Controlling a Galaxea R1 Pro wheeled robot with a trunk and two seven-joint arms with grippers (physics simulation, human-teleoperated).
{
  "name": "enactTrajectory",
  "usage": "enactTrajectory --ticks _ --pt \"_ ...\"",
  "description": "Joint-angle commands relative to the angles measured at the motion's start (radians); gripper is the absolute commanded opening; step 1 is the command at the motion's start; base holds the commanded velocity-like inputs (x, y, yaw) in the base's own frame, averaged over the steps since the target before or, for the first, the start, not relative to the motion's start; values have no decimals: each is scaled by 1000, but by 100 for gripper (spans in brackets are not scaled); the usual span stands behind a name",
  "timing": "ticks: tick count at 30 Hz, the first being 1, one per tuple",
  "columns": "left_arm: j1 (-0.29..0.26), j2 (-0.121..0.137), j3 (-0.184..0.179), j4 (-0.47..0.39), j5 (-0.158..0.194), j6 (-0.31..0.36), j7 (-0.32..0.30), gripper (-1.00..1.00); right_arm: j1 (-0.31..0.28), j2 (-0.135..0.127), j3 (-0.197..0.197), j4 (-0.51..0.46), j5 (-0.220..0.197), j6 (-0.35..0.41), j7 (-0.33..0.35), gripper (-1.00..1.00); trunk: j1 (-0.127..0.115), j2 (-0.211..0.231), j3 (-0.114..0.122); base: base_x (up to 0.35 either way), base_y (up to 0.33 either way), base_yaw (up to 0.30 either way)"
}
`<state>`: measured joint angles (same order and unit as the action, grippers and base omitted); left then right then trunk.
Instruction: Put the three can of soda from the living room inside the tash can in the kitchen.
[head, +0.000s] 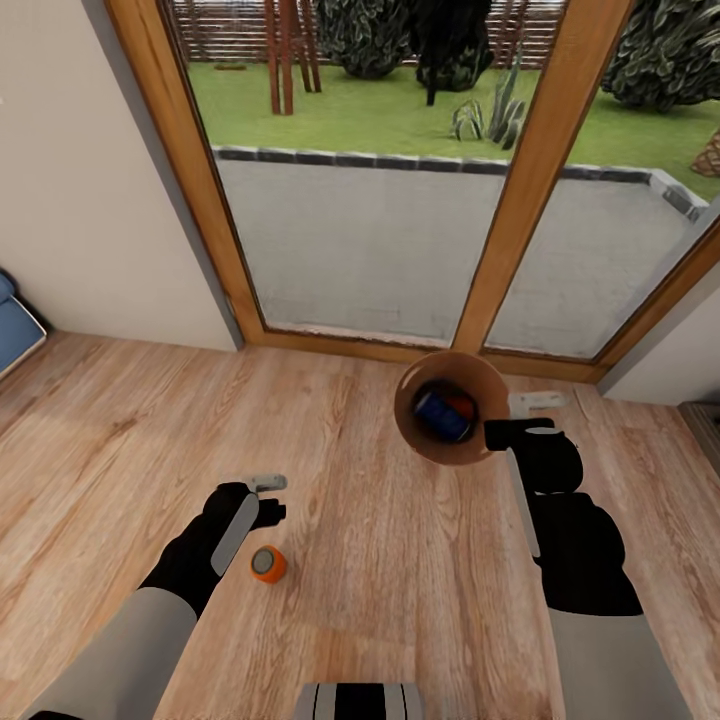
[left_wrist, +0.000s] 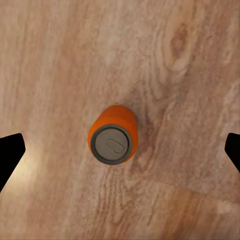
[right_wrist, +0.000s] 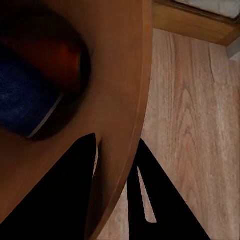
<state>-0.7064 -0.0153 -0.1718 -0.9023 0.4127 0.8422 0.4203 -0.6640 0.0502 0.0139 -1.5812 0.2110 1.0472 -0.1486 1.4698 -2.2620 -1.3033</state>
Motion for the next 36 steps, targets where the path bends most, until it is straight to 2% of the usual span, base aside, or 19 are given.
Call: enactTrajectory --ticks 1,5,14,27,31,36 --pt "0 0 0 0 0 0 0 100 -1 0 4 -1 3 0 3 -100 0 0 -1 0 0 0" --pt "0 0 0 0 -1 -1 0 100 -2 -1 11 -1 4 0 2 -100 0 0 -8 0 0 0" --pt "-1 0 -3 16 -2 -22 0 100 -36 -1 15 -2 4 0 1 -100 34 -63 -50 0 0 0" --pt "-1 -1 -23 22 -2 -28 0 100 -109 -1 16 -2 4 0 1 -100 34 -63 -70 0 0 0" --pt "-1 -1 -23 22 -1 -29 0 100 -114 -1 17 -2 4 0 1 -100 34 -63 -76 0 0 0" --pt "-1 0 -23 21 1 -30 0 100 -115 -1 39 -2 5 0 1 -100 34 -63 -81 0 0 0"
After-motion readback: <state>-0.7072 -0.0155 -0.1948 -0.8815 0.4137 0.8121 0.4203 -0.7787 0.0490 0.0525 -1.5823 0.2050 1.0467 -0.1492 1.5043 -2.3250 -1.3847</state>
